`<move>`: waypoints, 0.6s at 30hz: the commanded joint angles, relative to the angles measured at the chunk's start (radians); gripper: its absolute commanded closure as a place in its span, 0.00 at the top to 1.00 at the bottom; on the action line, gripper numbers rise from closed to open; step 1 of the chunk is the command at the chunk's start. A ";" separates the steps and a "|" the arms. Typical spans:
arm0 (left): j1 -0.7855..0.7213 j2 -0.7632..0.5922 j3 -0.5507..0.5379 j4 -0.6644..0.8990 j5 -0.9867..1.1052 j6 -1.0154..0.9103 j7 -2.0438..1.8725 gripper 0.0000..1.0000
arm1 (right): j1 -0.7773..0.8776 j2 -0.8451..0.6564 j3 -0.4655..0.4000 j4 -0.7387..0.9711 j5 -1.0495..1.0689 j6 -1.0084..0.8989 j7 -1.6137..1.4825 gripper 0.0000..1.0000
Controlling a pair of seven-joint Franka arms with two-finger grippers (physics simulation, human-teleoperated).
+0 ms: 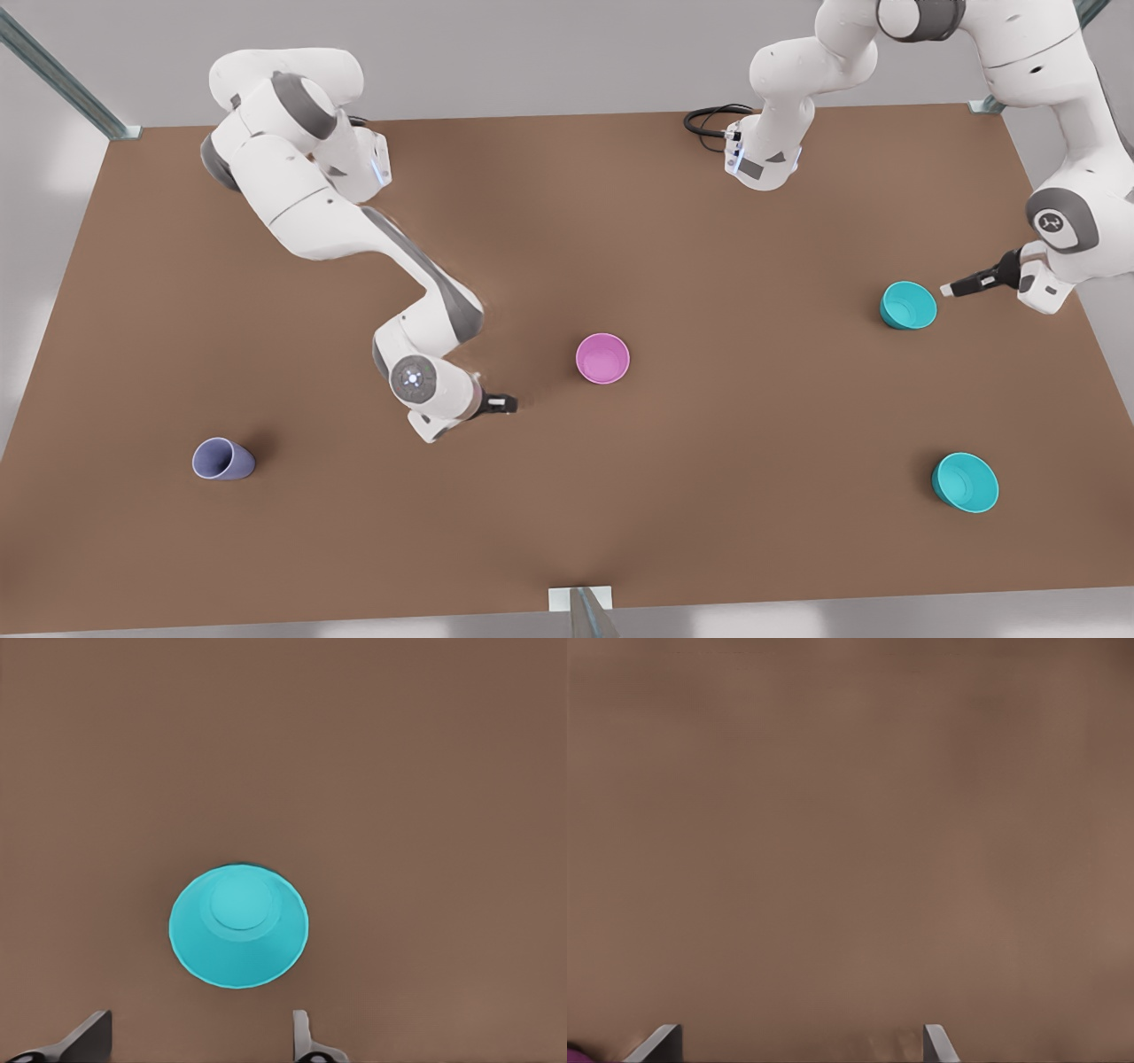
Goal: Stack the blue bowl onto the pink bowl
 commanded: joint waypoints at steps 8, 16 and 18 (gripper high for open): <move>-0.009 0.122 0.058 -0.096 -0.238 0.284 0.935 1.00 | -0.304 -0.701 0.019 -0.101 -0.046 -0.735 -0.662 1.00; -0.002 0.226 0.058 -0.105 -0.242 0.344 0.935 1.00 | -0.271 -0.723 0.014 0.029 -0.043 -0.873 -0.658 1.00; -0.005 0.257 0.057 -0.105 -0.291 0.345 0.935 1.00 | -0.273 -0.721 0.009 0.054 -0.043 -0.882 -0.659 1.00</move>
